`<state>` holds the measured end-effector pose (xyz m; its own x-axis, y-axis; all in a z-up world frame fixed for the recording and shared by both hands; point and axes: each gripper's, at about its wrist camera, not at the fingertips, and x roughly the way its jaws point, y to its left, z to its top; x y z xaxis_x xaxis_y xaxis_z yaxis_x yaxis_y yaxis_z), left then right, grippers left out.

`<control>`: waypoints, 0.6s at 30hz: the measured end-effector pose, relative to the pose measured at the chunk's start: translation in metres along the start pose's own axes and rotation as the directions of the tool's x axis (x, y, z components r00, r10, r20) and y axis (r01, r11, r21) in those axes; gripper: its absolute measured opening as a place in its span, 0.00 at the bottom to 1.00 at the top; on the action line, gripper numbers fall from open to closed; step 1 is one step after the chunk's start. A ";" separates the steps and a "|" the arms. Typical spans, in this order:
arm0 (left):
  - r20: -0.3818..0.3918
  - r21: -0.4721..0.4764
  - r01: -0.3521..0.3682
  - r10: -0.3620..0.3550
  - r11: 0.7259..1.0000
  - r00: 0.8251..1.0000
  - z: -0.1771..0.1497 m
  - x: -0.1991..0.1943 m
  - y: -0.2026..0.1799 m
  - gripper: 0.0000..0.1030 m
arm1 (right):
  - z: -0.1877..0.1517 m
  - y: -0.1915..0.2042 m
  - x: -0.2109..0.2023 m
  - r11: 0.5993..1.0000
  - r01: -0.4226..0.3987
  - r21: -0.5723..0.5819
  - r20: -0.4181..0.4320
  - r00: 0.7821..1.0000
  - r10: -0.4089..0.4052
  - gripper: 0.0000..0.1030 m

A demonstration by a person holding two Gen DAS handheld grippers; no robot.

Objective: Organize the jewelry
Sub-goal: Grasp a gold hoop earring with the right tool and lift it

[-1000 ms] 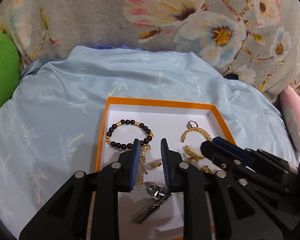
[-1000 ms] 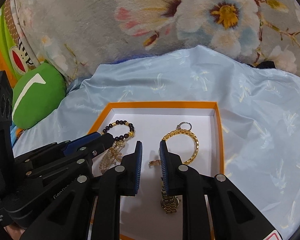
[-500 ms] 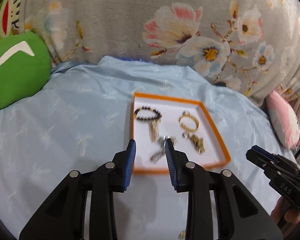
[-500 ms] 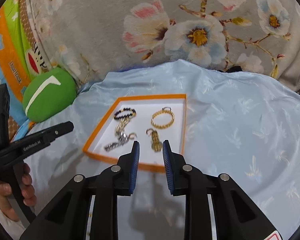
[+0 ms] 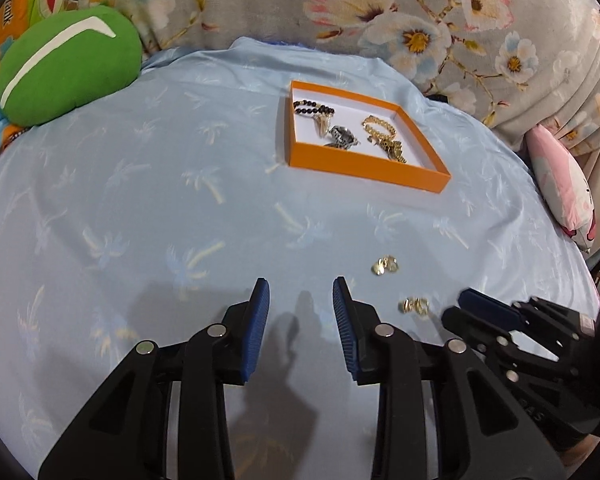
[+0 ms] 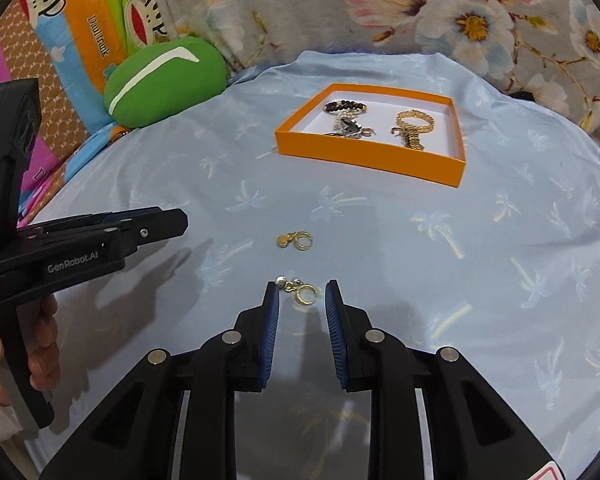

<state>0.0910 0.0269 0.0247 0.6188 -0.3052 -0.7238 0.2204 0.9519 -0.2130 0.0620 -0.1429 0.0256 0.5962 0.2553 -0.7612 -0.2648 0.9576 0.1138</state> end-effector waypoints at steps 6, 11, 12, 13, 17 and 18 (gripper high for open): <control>-0.009 -0.010 0.001 -0.002 1.000 1.000 -0.008 -0.005 0.002 0.31 | 0.003 -0.002 0.019 1.000 -0.003 -0.010 -0.042 0.999 0.003 0.23; -0.018 -0.018 0.003 -0.003 1.000 1.000 -0.009 -0.002 0.002 0.31 | 0.004 -0.001 0.025 0.999 0.032 -0.014 -0.051 0.998 -0.033 0.19; -0.018 -0.017 0.005 -0.005 1.000 1.000 -0.009 -0.002 0.002 0.31 | 0.004 -0.001 0.025 0.999 0.043 -0.019 -0.050 0.998 -0.044 0.15; -0.019 -0.018 0.007 -0.008 1.000 1.000 -0.009 -0.002 0.002 0.31 | 0.003 -0.002 0.024 0.999 0.043 -0.017 -0.050 0.998 -0.044 0.12; -0.026 -0.023 0.013 -0.013 1.000 1.000 -0.008 0.004 0.000 0.31 | -0.001 -0.007 0.019 0.998 0.060 0.015 -0.045 0.997 -0.059 0.12; -0.028 -0.022 0.015 -0.016 1.000 0.999 -0.007 0.005 -0.001 0.31 | -0.002 -0.010 0.018 0.997 0.065 0.027 -0.043 0.997 -0.064 0.12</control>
<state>0.0891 0.0245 0.0167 0.5942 -0.3191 -0.7383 0.2130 0.9476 -0.2382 0.0734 -0.1478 0.0096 0.5784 0.1874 -0.7939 -0.2046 0.9755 0.0812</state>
